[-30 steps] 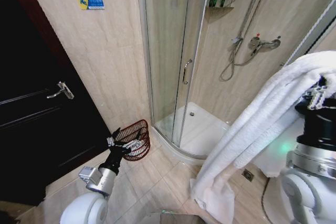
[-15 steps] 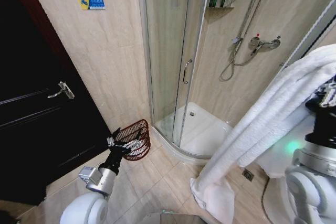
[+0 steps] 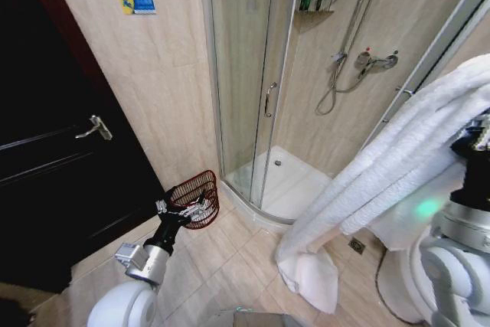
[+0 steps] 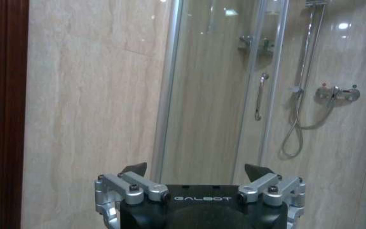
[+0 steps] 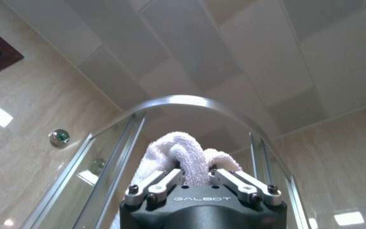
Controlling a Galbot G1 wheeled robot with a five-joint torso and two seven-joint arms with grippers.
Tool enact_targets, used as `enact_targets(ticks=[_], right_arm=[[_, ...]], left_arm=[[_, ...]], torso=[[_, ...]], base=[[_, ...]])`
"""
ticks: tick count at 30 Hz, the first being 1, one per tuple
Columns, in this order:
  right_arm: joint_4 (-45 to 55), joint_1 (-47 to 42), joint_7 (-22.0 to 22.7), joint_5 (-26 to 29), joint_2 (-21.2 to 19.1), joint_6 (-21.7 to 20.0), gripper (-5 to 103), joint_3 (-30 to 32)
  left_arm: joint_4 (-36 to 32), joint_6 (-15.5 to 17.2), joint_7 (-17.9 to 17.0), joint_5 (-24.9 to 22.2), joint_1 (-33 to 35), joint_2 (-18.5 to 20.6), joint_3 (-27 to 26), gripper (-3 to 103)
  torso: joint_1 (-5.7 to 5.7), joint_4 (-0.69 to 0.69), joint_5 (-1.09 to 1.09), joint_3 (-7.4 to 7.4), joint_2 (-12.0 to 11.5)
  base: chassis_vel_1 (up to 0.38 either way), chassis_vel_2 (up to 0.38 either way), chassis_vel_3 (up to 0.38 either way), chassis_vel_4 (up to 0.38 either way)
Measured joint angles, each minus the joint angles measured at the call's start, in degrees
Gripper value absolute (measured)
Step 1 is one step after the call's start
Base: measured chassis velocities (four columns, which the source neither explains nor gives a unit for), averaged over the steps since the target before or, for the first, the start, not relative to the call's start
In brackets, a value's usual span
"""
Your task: Discard the used towel into the hamper.
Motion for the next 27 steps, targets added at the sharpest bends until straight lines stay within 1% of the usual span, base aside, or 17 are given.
enact_targets(ticks=[3,7,15,18,27], right_arm=[[0.00,0.21,-0.02,0.06,-0.10,0.01,11,-0.27],[-0.01,0.29,-0.24,0.29,-0.05,0.20,11,-0.53],[-0.01,0.99,-0.59,3.28,-0.46,1.26,11,-1.46],[-0.02,0.36,0.54,4.59,-0.45,1.78,11,-0.84],[-0.03,0.07,1.00,4.25,0.48,1.02,11,-1.25]], left_arm=[[0.00,0.00,0.00,0.00,-0.01,0.00,0.00,100],[0.00,0.00,0.00,0.00,-0.03,0.00,0.00,100],[0.00,0.00,0.00,0.00,-0.03,0.00,0.00,100],[0.00,0.00,0.00,0.00,-0.02,0.00,0.00,100],[0.00,0.00,0.00,0.00,-0.02,0.00,0.00,100]], torso=[[0.03,-0.01,0.05,0.01,-0.01],[0.11,-0.01,0.05,0.04,-0.04],[0.08,0.00,0.02,0.03,-0.04],[0.05,-0.01,0.03,0.02,-0.04],[0.06,0.00,0.03,0.02,-0.04]], base=[[0.007,-0.010,-0.015,0.032],[-0.020,0.026,0.055,-0.029],[-0.006,0.013,0.019,-0.004],[0.075,0.027,0.030,0.055],[0.077,0.073,0.080,0.078]])
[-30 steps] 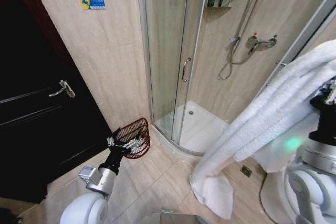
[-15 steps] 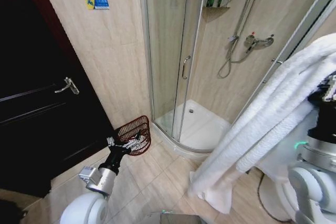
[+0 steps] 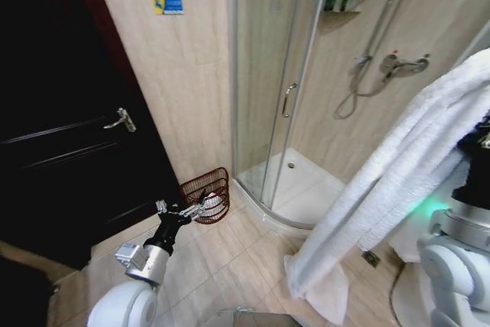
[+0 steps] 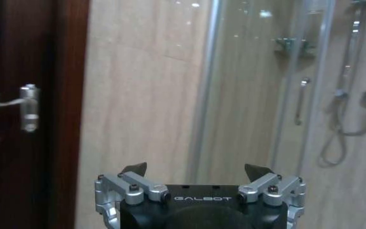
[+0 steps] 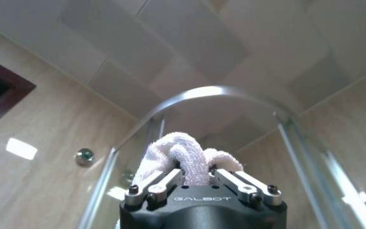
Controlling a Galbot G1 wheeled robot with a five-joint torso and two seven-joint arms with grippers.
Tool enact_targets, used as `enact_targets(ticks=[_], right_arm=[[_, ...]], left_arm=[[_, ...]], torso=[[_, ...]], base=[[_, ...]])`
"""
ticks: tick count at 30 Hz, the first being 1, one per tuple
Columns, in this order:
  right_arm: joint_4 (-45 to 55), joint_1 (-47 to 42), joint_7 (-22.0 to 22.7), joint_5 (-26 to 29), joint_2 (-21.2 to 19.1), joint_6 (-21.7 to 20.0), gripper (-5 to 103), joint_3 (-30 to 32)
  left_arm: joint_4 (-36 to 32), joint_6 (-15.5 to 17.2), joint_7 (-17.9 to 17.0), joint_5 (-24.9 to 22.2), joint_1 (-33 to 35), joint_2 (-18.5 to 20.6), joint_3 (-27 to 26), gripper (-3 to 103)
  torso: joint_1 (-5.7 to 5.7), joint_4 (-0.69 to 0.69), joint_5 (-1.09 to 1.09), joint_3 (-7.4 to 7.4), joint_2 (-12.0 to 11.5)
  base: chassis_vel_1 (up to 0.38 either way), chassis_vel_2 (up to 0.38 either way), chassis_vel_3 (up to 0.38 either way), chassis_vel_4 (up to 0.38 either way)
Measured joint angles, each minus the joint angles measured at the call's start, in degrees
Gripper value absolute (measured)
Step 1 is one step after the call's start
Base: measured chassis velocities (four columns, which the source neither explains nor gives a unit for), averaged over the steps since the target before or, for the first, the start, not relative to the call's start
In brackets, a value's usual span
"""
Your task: Discard the used towel into the hamper.
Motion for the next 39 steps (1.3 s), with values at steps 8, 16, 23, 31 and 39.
enact_targets(ticks=[8,16,23,31,39], right_arm=[[-0.01,0.01,0.00,-0.78,-0.30,-1.10,11,-0.26],[0.00,0.30,-0.34,-0.71,-1.24,-1.29,11,0.42],[0.00,0.22,-0.86,-1.06,-0.80,-1.19,11,0.30],[0.01,0.73,-1.38,-1.31,-0.55,-1.14,11,0.08],[0.00,1.41,-1.34,-1.35,-0.56,-1.07,11,-0.11]], left_arm=[[0.00,0.00,0.00,0.00,0.00,0.00,0.00,100],[0.00,0.00,0.00,0.00,0.00,0.00,0.00,100],[0.00,0.00,0.00,0.00,0.00,0.00,0.00,100],[0.00,0.00,0.00,0.00,0.00,0.00,0.00,100],[0.00,0.00,0.00,0.00,0.00,0.00,0.00,100]], torso=[[0.00,0.00,0.00,0.00,0.00],[0.00,0.00,0.00,0.00,0.00],[0.00,0.00,-0.01,0.00,0.00],[0.00,0.01,0.00,0.00,0.00],[0.00,-0.01,0.01,0.00,0.00]], base=[[0.104,0.116,0.123,0.117],[0.131,0.120,0.120,0.125],[0.136,0.126,0.135,0.127],[0.086,0.087,0.069,0.084],[0.006,0.005,-0.007,-0.007]])
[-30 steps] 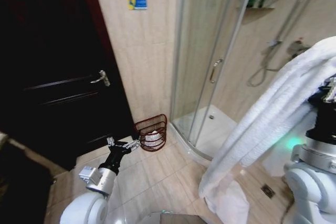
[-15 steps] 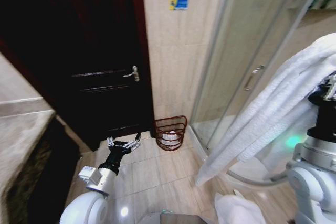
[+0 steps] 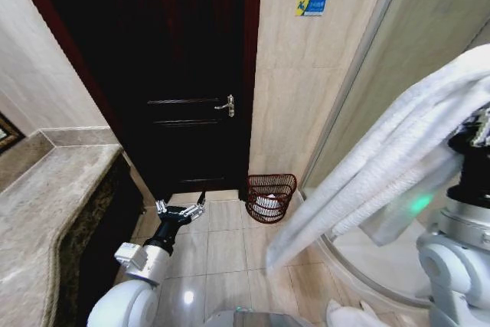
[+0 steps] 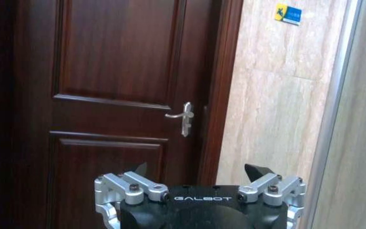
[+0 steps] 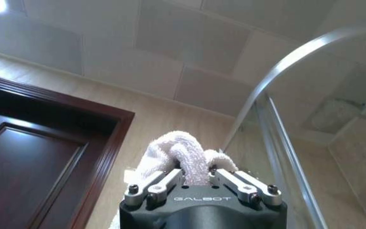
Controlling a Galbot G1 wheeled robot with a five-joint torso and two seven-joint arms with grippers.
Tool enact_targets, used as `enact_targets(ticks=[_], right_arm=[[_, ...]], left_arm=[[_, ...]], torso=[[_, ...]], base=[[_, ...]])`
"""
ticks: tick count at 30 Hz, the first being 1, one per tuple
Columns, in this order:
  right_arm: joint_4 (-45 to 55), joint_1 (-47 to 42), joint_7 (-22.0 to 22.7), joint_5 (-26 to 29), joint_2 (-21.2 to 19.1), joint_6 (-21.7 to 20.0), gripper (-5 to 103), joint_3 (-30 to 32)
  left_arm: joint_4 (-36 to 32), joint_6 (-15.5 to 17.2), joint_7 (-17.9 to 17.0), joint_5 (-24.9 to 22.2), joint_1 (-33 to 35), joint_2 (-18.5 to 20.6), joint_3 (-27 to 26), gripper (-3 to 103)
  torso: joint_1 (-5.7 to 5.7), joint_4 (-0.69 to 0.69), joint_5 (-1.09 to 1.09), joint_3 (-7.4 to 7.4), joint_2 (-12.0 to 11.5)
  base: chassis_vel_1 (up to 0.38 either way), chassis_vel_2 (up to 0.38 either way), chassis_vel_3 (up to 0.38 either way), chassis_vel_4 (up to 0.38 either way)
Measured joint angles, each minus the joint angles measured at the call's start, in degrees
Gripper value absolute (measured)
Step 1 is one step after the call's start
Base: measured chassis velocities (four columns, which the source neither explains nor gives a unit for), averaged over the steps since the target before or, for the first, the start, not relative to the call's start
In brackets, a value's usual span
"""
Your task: Discard the used towel into the hamper.
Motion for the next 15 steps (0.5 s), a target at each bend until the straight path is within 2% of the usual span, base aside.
enact_targets(ticks=[9,12,15], right_arm=[[0.00,-0.01,0.32,0.21,0.20,0.11,11,-0.42],[0.01,-0.30,0.06,0.29,0.23,1.11,11,-0.50],[0.03,-0.56,-0.41,0.31,0.27,2.12,11,-0.51]], left_arm=[[0.00,0.00,0.00,0.00,0.00,0.01,0.00,100],[0.00,0.00,-0.01,0.01,0.00,0.05,-0.03,100],[0.00,0.00,-0.01,0.01,0.00,0.05,-0.03,100]], torso=[[0.00,0.00,-0.01,0.00,0.00],[0.02,0.01,-0.09,0.00,0.00],[0.00,0.01,-0.01,-0.01,0.00]], base=[[0.142,0.140,-0.142,-0.145],[0.158,0.168,-0.161,-0.141],[0.078,0.080,-0.043,-0.070]])
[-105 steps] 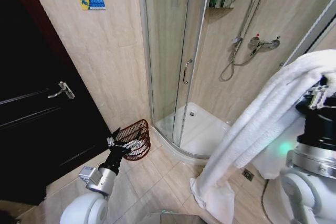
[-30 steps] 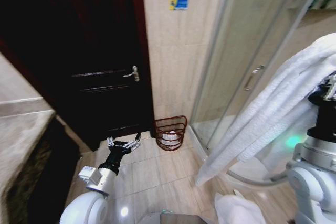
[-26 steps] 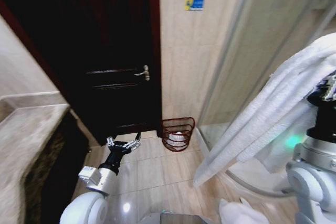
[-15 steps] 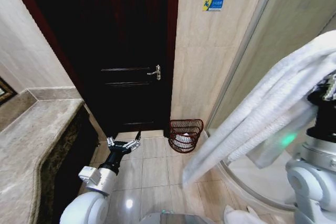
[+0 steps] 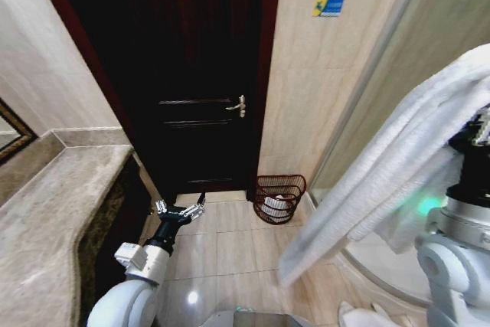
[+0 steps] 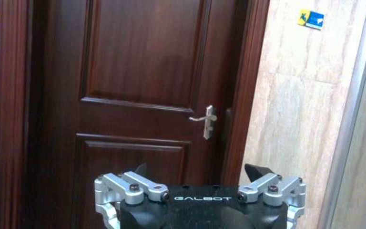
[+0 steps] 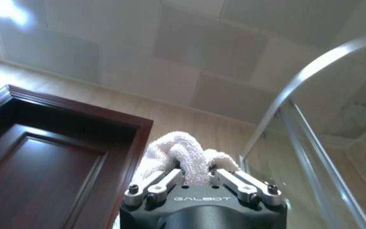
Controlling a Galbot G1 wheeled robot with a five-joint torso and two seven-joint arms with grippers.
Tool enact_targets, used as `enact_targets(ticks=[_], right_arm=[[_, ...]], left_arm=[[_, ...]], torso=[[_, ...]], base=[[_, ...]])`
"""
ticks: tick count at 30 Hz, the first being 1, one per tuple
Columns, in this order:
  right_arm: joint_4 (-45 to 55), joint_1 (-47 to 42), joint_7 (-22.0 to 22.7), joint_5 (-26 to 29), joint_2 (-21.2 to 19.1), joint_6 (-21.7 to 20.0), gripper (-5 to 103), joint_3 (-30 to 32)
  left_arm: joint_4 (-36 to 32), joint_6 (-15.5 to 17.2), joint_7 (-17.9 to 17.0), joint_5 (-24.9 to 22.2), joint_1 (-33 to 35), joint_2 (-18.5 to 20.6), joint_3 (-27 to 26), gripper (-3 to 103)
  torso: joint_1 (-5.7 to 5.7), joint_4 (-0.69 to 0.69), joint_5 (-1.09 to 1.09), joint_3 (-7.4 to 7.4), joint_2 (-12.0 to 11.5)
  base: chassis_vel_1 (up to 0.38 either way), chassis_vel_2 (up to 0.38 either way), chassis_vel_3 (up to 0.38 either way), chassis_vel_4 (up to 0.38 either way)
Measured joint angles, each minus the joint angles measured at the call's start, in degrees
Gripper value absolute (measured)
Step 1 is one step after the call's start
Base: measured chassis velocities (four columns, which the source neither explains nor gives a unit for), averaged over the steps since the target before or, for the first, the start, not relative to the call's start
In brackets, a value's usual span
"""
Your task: Discard the used towel into the hamper.
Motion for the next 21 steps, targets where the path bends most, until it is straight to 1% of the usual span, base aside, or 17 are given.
enact_targets(ticks=[6,7,13,21], right_arm=[[-0.01,-0.15,-1.42,0.19,0.20,-0.12,11,-0.05],[-0.02,-0.11,-1.99,0.36,0.26,-0.06,11,-0.06],[-0.02,0.13,-2.88,0.37,0.44,0.07,11,-0.09],[-0.02,-0.22,-3.20,0.51,0.59,0.56,11,-0.07]], left_arm=[[0.00,0.00,0.00,0.00,0.00,-0.05,0.02,100],[0.00,0.00,0.01,0.00,0.00,-0.06,0.03,100],[0.00,0.00,0.01,0.00,0.00,-0.05,0.03,100],[0.00,0.00,0.01,0.00,0.01,-0.04,0.02,100]], torso=[[0.00,-0.01,0.02,0.00,0.00],[0.00,-0.02,0.06,0.01,0.00],[-0.01,0.00,0.00,0.00,0.00],[-0.02,0.00,-0.01,0.00,0.01]], base=[[-0.032,-0.034,0.018,0.025],[-0.045,-0.074,0.028,0.048],[-0.021,-0.014,0.005,0.004],[-0.051,0.106,0.050,-0.074]])
